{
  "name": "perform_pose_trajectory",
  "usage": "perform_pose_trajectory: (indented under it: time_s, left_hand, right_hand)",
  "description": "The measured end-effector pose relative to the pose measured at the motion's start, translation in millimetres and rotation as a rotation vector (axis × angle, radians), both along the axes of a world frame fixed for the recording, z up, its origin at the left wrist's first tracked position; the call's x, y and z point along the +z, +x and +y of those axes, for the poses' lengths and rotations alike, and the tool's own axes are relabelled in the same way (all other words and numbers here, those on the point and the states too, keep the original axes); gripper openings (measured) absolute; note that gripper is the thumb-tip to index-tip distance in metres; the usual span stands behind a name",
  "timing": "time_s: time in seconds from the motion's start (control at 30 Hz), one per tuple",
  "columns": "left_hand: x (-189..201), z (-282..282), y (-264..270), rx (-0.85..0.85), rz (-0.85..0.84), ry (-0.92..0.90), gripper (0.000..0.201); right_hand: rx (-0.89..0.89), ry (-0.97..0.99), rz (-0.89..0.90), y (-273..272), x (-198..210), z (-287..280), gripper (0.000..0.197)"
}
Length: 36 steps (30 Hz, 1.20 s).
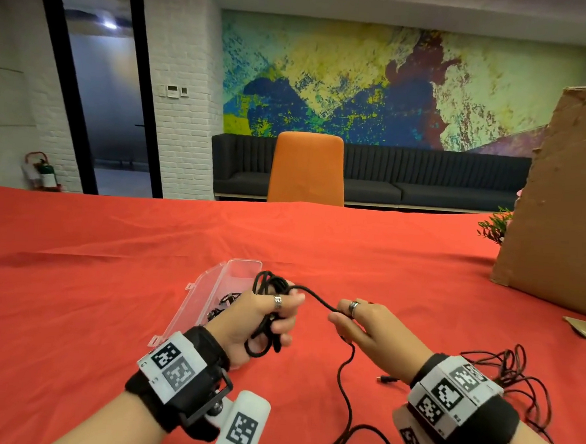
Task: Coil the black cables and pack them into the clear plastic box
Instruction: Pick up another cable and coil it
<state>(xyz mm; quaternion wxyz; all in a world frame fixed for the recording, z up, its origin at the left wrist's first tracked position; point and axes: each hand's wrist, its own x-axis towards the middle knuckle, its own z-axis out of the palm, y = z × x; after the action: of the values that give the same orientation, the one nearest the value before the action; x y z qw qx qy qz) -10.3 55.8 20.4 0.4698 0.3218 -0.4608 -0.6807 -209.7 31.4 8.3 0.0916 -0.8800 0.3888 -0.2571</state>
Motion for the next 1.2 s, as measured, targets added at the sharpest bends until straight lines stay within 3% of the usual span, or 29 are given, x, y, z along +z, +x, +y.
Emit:
perform_pose_trajectory:
  time_s: [0.13, 0.23, 0.33, 0.37, 0.43, 0.5, 0.63, 0.73, 0.93, 1.07, 1.2]
  left_hand:
    - [0, -8, -14, 0.203, 0.169, -0.051, 0.021]
    - [1, -7, -27, 0.244, 0.170, -0.087, 0.019]
    - [2, -5, -31, 0.203, 0.114, -0.110, 0.027]
    - [2, -5, -29, 0.205, 0.121, -0.109, 0.024]
    - [3, -5, -24, 0.249, 0.155, -0.104, 0.020]
    - [6, -6, -17, 0.284, 0.208, -0.099, 0.018]
    - [13, -5, 0, 0.168, 0.220, -0.059, 0.024]
    - [10, -4, 1, 0.094, 0.034, -0.113, 0.017]
    - [6, 0, -9, -0.113, -0.070, -0.045, 0.017]
    - [5, -2, -5, 0.005, -0.142, -0.074, 0.022]
    - [3, -10, -3, 0.300, -0.033, -0.153, 0.018]
  right_hand:
    - [0.054, -0.083, 0.064, 17, -3, 22, 0.042]
    - [-0.003, -0.208, 0.199, 37, -6, 32, 0.053]
    - [-0.131, -0.236, 0.287, 44, -3, 37, 0.024]
    - [-0.126, -0.228, 0.271, 44, -1, 37, 0.022]
    - [-0.020, -0.264, 0.189, 42, -3, 36, 0.039]
    - [0.057, -0.136, 0.164, 32, -6, 30, 0.051]
    - [0.036, 0.131, 0.002, 3, -7, 10, 0.053]
    - [-0.007, 0.089, -0.052, -3, 0, 4, 0.051]
    - [-0.208, -0.053, 0.021, 13, 20, 1, 0.033]
    - [-0.289, -0.064, 0.078, 11, 22, 4, 0.038]
    - [-0.137, 0.040, -0.050, 0, 15, 6, 0.033]
